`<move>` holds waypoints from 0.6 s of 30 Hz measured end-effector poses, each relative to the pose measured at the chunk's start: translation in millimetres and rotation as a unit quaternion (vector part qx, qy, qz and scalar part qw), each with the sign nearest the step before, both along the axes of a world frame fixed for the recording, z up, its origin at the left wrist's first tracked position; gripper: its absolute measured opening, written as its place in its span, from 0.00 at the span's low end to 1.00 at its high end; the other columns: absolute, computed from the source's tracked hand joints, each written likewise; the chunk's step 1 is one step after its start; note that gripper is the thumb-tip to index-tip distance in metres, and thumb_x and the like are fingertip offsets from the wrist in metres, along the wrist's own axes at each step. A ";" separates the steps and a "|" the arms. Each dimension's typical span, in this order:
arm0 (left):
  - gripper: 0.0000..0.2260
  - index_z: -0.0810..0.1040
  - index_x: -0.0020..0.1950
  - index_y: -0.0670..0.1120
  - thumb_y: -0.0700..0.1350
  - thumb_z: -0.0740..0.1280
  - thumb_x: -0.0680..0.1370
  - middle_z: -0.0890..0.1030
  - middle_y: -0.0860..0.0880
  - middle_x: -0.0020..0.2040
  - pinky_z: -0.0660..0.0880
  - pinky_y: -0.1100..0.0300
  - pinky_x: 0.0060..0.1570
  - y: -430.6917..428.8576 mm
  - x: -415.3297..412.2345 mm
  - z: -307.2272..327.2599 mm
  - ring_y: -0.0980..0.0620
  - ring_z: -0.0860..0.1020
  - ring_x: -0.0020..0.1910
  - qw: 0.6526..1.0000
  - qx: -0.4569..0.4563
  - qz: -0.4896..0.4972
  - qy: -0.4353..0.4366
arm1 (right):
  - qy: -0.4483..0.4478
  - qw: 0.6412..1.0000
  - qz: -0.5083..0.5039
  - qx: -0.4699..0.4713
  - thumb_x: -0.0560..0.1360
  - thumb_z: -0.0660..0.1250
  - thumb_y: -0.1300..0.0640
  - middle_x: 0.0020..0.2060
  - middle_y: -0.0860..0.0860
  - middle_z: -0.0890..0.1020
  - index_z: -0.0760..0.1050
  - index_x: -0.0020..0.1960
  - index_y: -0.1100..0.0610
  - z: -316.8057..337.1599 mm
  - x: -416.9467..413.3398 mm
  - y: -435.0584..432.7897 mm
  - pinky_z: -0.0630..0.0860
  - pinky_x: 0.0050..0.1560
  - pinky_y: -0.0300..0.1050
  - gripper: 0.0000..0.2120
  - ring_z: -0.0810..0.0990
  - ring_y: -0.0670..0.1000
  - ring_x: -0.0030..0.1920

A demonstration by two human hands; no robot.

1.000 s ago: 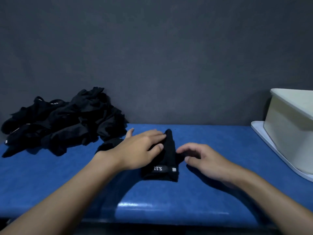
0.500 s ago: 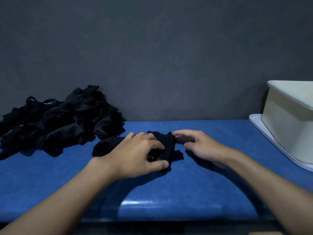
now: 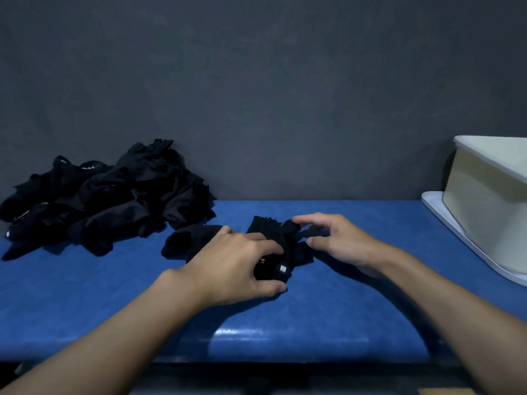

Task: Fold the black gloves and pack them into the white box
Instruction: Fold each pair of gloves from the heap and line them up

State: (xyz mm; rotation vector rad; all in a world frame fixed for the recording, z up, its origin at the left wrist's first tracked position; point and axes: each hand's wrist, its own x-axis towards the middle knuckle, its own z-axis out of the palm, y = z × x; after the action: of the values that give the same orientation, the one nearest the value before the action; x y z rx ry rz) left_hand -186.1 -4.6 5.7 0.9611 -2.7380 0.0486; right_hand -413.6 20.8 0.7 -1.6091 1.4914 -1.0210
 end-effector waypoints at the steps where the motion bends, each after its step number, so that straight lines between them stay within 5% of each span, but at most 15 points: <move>1: 0.29 0.74 0.65 0.59 0.72 0.59 0.69 0.78 0.61 0.58 0.65 0.56 0.61 0.4 0.3 -0.6 0.59 0.76 0.53 1.000 -0.001 -0.002 0.003 | 0.002 1.000 -0.005 -0.009 0.76 0.63 0.73 0.58 0.48 0.81 0.77 0.62 0.52 -0.1 -1.5 0.4 0.76 0.60 0.42 0.22 0.79 0.49 0.59; 7: 0.21 0.79 0.57 0.56 0.66 0.56 0.75 0.79 0.59 0.51 0.72 0.57 0.52 2.5 4.0 -1.1 0.57 0.77 0.46 0.997 0.000 -0.036 0.068 | -0.058 0.997 -0.047 -0.026 0.74 0.64 0.75 0.49 0.49 0.84 0.80 0.56 0.53 3.4 -4.2 3.9 0.77 0.57 0.42 0.20 0.82 0.46 0.55; 12: 0.11 0.79 0.50 0.54 0.57 0.59 0.79 0.81 0.60 0.43 0.76 0.57 0.43 4.8 3.9 -2.0 0.58 0.78 0.41 0.983 0.032 -0.043 0.177 | -0.082 0.991 -0.078 -0.067 0.74 0.65 0.75 0.40 0.49 0.81 0.80 0.50 0.56 14.2 -6.6 6.9 0.75 0.45 0.31 0.15 0.80 0.41 0.39; 18: 0.06 0.77 0.46 0.51 0.47 0.62 0.82 0.80 0.58 0.41 0.74 0.63 0.42 6.3 0.1 -0.9 0.55 0.79 0.41 0.933 0.109 0.004 0.344 | -0.056 0.986 -0.100 -0.119 0.74 0.71 0.65 0.44 0.53 0.83 0.81 0.43 0.54 20.9 -15.8 11.8 0.74 0.50 0.39 0.07 0.79 0.46 0.44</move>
State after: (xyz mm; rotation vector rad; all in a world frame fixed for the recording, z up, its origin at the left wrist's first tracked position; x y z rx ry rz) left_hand -186.0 1.6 4.9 0.8346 -2.1090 -0.5047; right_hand -429.4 32.5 21.5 -1.5547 1.5215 -1.4255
